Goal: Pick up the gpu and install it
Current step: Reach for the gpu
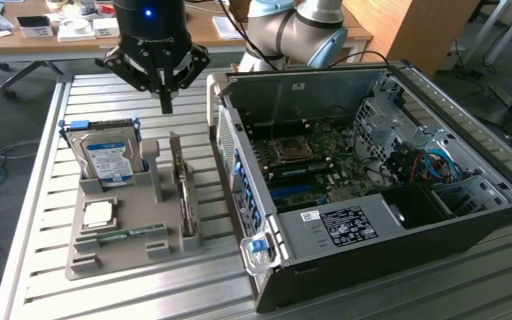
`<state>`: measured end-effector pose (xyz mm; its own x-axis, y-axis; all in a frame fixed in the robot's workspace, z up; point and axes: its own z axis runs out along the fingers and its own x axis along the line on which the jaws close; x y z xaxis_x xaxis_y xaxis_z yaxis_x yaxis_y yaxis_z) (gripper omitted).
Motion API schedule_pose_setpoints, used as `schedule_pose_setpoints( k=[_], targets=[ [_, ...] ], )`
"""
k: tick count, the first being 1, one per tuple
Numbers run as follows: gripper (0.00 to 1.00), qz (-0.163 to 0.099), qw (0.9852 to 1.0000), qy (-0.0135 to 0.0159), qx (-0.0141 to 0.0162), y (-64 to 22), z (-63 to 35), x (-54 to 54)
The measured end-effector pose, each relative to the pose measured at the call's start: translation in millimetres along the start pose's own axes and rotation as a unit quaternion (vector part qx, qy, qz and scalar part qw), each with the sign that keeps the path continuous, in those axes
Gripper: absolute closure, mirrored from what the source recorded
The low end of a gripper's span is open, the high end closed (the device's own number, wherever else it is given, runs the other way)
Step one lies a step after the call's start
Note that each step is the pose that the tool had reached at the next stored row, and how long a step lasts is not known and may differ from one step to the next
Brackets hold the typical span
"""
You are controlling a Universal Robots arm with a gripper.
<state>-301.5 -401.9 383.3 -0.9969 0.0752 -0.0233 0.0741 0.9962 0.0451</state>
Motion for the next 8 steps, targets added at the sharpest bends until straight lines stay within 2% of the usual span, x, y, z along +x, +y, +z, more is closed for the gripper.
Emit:
schedule_pose_setpoints(
  k=[4,8],
  targets=[
    [0.89,0.0,1.0,0.0,0.0,-1.2,0.4,-0.6],
    [0.89,0.0,1.0,0.0,0.0,-6.0,0.6,-0.9]
  ],
)
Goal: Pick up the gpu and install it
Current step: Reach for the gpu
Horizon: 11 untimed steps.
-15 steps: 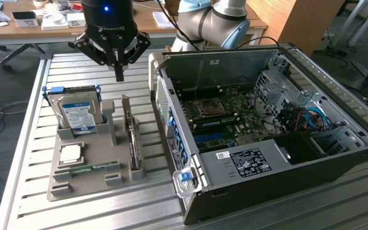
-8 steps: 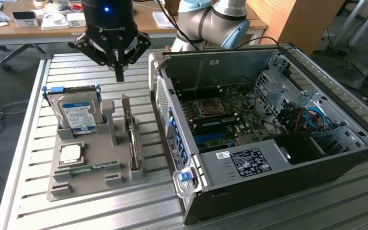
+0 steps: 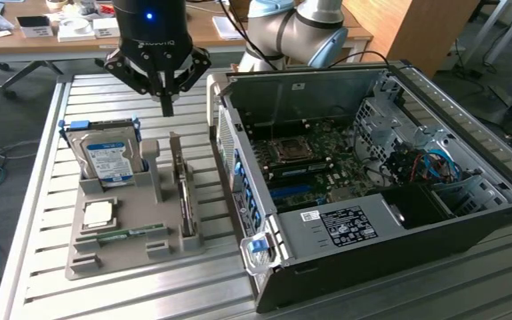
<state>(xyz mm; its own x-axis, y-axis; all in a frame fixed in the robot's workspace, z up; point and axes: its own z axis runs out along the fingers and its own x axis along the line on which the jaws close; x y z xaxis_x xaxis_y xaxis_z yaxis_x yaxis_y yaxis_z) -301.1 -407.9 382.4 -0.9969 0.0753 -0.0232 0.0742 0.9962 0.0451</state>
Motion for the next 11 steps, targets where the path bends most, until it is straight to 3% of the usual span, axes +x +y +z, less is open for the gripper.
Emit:
schedule_pose_setpoints(
  k=[11],
  targets=[
    [0.89,0.0,1.0,0.0,0.0,-19.9,0.7,-1.5]
  ],
)
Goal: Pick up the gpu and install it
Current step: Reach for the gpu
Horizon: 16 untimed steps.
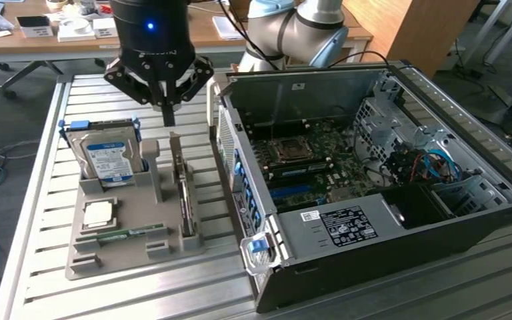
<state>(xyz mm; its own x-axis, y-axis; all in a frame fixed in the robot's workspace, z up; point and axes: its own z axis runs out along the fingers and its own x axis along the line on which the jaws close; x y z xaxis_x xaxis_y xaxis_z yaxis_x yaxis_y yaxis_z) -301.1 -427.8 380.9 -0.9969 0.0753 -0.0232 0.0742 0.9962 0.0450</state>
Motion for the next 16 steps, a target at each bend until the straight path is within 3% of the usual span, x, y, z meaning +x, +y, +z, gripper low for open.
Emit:
schedule_pose_setpoints(
  k=[16],
  targets=[
    [0.89,0.0,1.0,0.0,0.0,-26.0,-0.2,2.2]
  ],
)
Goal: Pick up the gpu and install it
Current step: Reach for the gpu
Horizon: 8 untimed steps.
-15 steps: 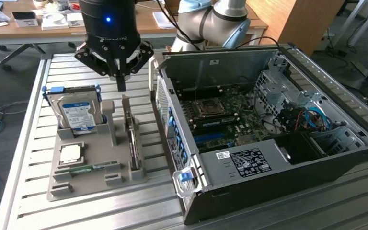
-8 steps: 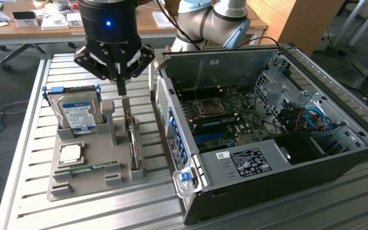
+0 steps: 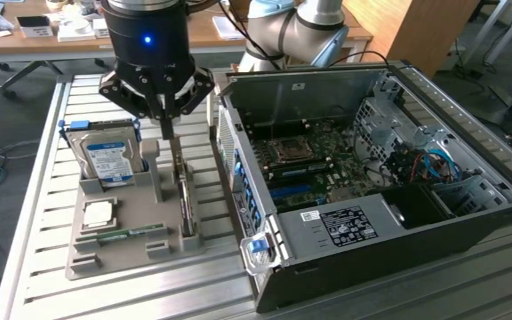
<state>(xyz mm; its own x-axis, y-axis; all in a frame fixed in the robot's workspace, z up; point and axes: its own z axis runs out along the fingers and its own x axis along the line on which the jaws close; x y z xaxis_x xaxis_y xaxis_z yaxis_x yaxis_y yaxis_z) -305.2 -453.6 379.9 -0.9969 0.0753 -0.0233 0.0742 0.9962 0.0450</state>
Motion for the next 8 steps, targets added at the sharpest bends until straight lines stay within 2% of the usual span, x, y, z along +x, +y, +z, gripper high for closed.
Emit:
schedule_pose_setpoints(
  k=[4,8],
  targets=[
    [0.89,0.0,1.0,0.0,0.0,-4.8,0.3,0.2],
    [0.89,0.0,1.0,0.0,0.0005,-5.5,0.5,0.2]
  ],
)
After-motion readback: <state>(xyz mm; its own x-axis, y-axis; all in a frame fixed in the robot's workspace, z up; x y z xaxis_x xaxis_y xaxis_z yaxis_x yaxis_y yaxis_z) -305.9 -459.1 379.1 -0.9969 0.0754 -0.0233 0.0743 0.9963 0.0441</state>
